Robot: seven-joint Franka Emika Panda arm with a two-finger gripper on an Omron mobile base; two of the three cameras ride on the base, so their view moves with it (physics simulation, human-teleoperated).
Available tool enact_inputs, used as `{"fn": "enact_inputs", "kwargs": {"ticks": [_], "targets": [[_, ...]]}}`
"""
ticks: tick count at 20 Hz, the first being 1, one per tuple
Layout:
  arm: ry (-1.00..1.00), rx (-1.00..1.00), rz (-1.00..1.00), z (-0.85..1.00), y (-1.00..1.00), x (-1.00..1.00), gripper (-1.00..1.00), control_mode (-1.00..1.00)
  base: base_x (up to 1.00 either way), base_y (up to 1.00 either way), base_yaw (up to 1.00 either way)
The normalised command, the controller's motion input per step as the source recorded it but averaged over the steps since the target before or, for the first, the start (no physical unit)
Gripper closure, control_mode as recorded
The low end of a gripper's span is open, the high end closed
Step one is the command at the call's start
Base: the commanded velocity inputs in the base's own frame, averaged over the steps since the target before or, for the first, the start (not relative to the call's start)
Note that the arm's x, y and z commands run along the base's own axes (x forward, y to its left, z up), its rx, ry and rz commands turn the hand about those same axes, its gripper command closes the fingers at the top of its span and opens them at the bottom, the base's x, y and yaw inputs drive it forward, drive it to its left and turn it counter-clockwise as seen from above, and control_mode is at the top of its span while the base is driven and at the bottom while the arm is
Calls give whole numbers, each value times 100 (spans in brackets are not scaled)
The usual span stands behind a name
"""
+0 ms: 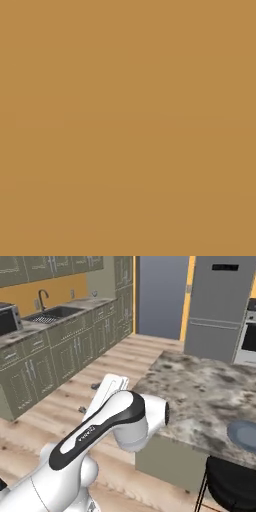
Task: Retrieve the wine glasses from the counter and place one next to each plate.
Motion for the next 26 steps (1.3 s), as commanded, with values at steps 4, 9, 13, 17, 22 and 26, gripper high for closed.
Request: {"fn": "enact_inputs", "kwargs": {"ticks": [4,9,13,17,22,26], "targets": [[0,0,0,0,0,0,-100,100,100,100,0],[0,0,0,0,0,0,-100,100,100,100,-1],[0,0,0,0,0,0,-100,100,100,100,-2],[0,0,0,0,0,0,-100,100,100,98,-4],[0,0,0,0,0,0,-100,100,100,48,-1],[0,0,0,0,0,0,-100,100,100,-32,11]]}}
